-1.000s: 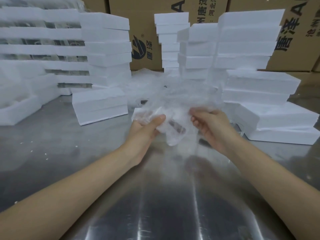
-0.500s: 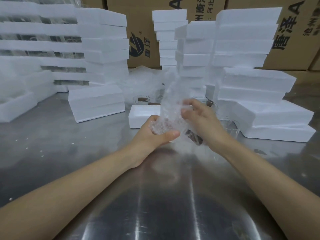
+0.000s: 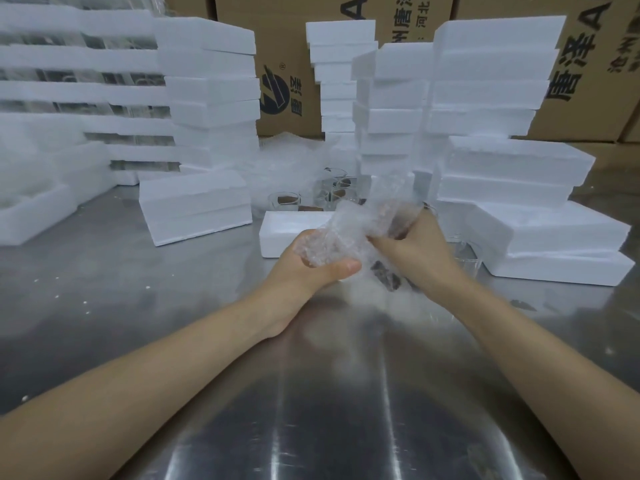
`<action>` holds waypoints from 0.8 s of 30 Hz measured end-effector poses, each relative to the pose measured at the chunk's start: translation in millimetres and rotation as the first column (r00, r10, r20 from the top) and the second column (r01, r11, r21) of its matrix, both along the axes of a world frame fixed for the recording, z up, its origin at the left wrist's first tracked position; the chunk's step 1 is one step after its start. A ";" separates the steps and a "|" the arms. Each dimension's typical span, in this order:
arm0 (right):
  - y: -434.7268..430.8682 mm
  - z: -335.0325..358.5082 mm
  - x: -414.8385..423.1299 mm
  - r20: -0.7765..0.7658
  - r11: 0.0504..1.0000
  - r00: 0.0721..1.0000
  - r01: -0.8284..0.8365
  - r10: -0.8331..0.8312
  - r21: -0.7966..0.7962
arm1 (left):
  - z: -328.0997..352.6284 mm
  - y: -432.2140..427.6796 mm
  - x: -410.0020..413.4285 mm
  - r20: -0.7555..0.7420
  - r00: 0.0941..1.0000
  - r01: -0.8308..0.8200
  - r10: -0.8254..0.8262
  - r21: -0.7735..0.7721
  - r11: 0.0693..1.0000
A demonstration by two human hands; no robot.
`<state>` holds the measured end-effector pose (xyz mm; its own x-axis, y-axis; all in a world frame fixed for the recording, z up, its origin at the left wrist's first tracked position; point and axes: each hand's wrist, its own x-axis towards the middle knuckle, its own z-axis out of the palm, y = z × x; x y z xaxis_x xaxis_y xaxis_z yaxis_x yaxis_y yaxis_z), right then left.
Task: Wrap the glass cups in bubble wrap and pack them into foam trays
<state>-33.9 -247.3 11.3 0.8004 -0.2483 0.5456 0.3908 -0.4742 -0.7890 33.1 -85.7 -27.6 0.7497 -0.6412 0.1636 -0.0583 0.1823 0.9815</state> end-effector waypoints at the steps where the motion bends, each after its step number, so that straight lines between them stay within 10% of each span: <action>1: 0.7 0.8 -2.5 -0.053 0.999 0.998 -0.037 0.035 -0.032 | 0.1 -0.5 0.2 -0.016 0.999 -0.036 0.036 -0.014 0.999; 5: -3.0 -1.1 -0.6 -0.305 0.986 0.942 -0.104 0.139 0.127 | -1.7 -0.5 2.1 -0.020 0.996 -0.083 0.083 -0.030 0.996; 12: -4.5 -5.5 3.8 -0.281 0.955 0.942 -0.106 0.186 0.276 | -1.6 1.0 -4.0 0.164 0.986 -0.004 0.007 -0.020 1.000; 19: -6.3 -1.7 -3.2 -0.483 0.943 0.810 -0.286 0.333 0.171 | 5.5 5.0 -14.1 0.353 0.935 0.041 -0.041 0.008 0.999; 24: 1.1 3.1 -7.2 -0.394 0.971 0.887 -0.224 0.239 0.084 | 4.1 -0.1 -20.2 0.461 0.886 -0.035 0.049 -0.039 0.999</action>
<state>-41.2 -246.2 14.3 0.9857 -0.0421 0.1631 0.1354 -0.3782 -0.9158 12.9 -85.8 -23.5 0.6111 -0.6007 0.5155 -0.5119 0.1968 0.8362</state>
